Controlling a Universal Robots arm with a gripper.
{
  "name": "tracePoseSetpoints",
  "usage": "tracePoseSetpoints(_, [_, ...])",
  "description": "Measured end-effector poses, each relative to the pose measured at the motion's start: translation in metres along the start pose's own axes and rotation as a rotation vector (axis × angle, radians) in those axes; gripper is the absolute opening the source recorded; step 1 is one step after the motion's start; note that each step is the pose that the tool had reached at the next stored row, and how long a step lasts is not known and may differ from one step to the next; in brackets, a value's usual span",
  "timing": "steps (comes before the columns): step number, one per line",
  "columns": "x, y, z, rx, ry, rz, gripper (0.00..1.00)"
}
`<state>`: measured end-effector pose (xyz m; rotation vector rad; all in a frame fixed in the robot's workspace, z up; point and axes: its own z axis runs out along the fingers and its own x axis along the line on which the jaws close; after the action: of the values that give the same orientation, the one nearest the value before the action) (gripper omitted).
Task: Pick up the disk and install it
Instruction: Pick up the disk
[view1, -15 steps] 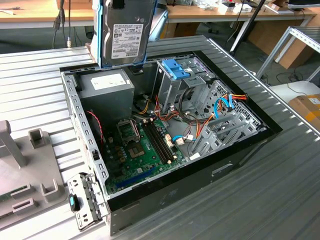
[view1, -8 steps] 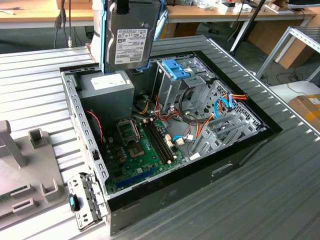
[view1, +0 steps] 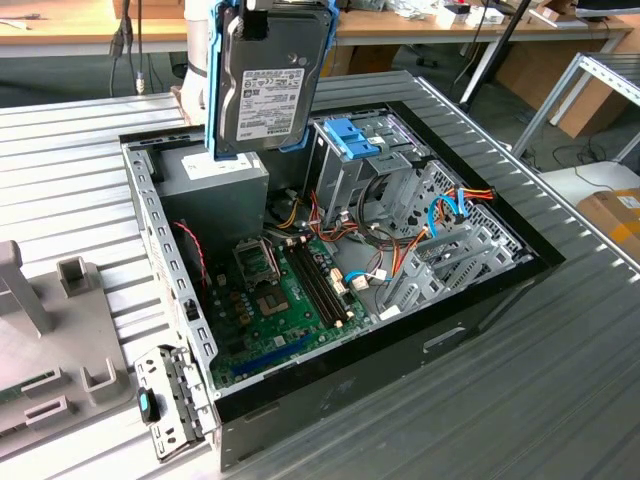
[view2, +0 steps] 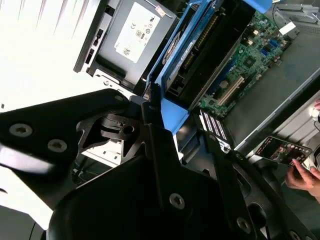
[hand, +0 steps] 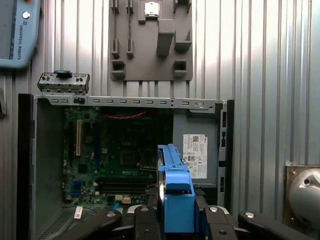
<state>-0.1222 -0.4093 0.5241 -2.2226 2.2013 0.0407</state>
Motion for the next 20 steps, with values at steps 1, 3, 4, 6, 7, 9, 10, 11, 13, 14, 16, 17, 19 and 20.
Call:
tracePoseSetpoints(1, [0.0,0.0,0.0,-0.0001,0.0001,0.0,0.37])
tracePoseSetpoints(3, [0.0001,0.0,-0.0001,-0.0001,0.0001,0.0,0.37])
tracePoseSetpoints(4, [0.0001,0.0,-0.0001,-0.0001,0.0001,0.0,0.37])
tracePoseSetpoints(6, [0.0001,0.0,-0.0001,-0.0001,0.0001,0.0,0.37])
tracePoseSetpoints(7, [0.0001,0.0,-0.0001,-0.0001,0.0001,0.0,0.37])
tracePoseSetpoints(9, [0.0001,0.0,0.0,0.0,0.0001,0.0,0.37])
tracePoseSetpoints(10, [0.0001,0.0,0.0,0.0,0.0001,0.0,0.37])
tracePoseSetpoints(11, [0.0001,-0.0001,-0.0001,-0.0001,0.0001,0.0,0.37])
tracePoseSetpoints(13, [0.0002,-0.0014,-0.0001,-0.0001,0.0001,0.0,0.37])
tracePoseSetpoints(14, [0.0002,-0.0025,-0.0001,-0.0001,0.0002,0.0,0.37])
tracePoseSetpoints(16, [0.0003,-0.0093,-0.0002,-0.0001,0.0002,0.0,0.37])
tracePoseSetpoints(17, [0.0008,-0.0104,-0.0002,-0.0001,0.0001,0.0,0.37])
tracePoseSetpoints(19, [0.0041,-0.0125,-0.0003,-0.0001,0.0001,0.0,0.37])
tracePoseSetpoints(20, [0.0058,-0.0131,-0.0003,-0.0001,0.0001,0.0,0.37])
